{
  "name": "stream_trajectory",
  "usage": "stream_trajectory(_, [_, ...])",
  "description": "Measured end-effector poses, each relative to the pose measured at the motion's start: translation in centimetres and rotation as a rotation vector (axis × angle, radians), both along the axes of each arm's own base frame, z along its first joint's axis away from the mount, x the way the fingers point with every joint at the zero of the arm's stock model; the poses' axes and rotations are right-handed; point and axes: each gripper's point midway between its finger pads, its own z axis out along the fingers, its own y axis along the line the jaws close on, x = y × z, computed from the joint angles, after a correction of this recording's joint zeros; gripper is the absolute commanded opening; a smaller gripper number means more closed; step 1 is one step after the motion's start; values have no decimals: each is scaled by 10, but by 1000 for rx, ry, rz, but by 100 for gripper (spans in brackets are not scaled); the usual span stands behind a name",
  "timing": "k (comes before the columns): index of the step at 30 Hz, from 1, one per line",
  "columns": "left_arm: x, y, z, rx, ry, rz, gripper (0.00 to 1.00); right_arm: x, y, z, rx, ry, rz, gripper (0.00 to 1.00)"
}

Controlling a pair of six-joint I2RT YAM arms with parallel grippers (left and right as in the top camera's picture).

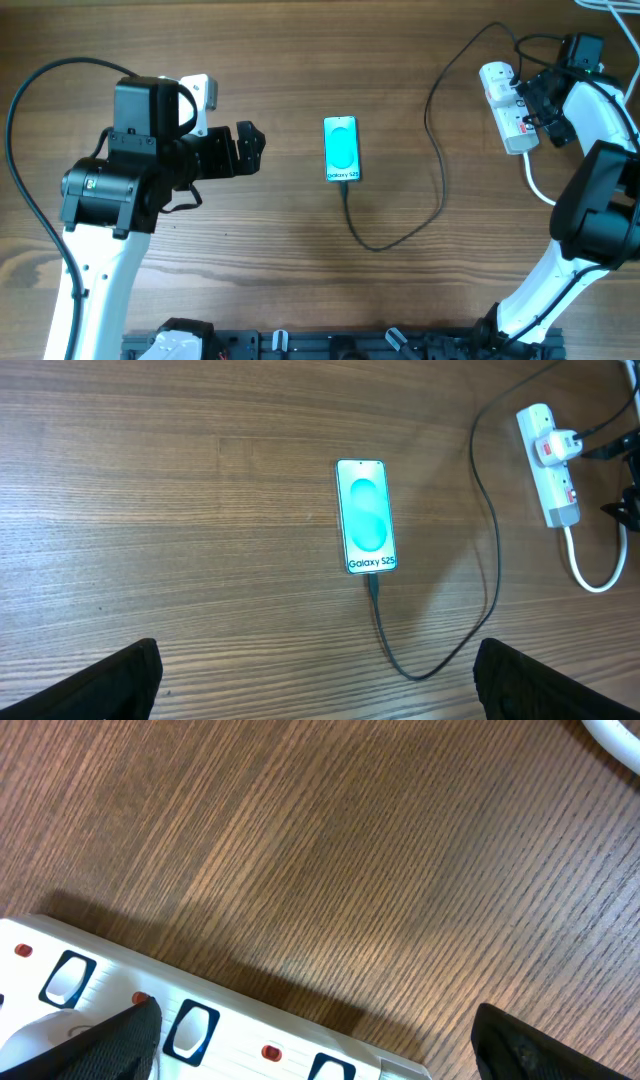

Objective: Plug charger to phone and switch on socket

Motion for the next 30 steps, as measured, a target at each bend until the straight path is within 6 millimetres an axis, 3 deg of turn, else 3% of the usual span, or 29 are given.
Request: stream_trajectory(30, [0, 0, 0, 0, 0, 0, 100, -7, 0, -24, 25, 40, 3, 100])
